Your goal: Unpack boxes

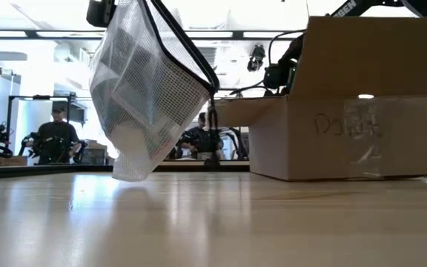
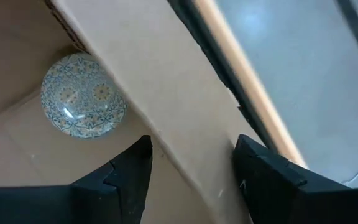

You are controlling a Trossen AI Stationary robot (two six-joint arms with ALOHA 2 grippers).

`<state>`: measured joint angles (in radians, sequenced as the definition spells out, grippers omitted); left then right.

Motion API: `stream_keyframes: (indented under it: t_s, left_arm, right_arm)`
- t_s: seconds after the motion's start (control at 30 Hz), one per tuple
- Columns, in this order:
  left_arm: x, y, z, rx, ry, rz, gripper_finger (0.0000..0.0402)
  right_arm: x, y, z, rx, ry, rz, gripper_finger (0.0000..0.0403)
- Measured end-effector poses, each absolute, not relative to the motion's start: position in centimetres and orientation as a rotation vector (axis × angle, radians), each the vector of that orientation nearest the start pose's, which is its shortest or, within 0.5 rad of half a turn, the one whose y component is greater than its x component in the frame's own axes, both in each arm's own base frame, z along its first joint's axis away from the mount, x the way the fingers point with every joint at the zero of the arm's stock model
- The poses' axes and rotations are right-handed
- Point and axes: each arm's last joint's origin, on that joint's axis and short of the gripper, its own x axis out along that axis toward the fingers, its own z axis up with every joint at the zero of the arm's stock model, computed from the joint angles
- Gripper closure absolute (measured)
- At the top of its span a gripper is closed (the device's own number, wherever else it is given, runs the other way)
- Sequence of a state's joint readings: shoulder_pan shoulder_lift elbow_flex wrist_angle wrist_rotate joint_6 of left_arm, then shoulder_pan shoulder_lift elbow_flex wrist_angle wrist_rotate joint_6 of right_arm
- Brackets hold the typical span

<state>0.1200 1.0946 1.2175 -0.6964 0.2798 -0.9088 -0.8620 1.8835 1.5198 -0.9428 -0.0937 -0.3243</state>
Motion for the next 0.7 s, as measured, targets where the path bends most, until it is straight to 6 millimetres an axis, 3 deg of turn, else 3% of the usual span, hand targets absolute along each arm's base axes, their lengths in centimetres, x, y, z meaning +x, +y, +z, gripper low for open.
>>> stream_keyframes:
  t_s: [0.2, 0.43, 0.7]
  left_arm:
    - [21.5, 1.8, 37.6, -0.991, 0.599, 0.11, 0.0402]
    - [21.4, 1.8, 37.6, -0.987, 0.6, 0.109, 0.0402]
    - [21.4, 1.8, 37.6, -0.988, 0.599, 0.11, 0.0402]
  right_arm:
    - [24.9, -27.4, 24.5, 0.357, 1.198, -0.419, 0.0216]
    - [24.4, -25.6, 27.8, 0.457, 1.042, -0.365, 0.0205]
    - [23.8, -22.7, 32.0, 0.405, 0.903, -0.264, 0.0193]
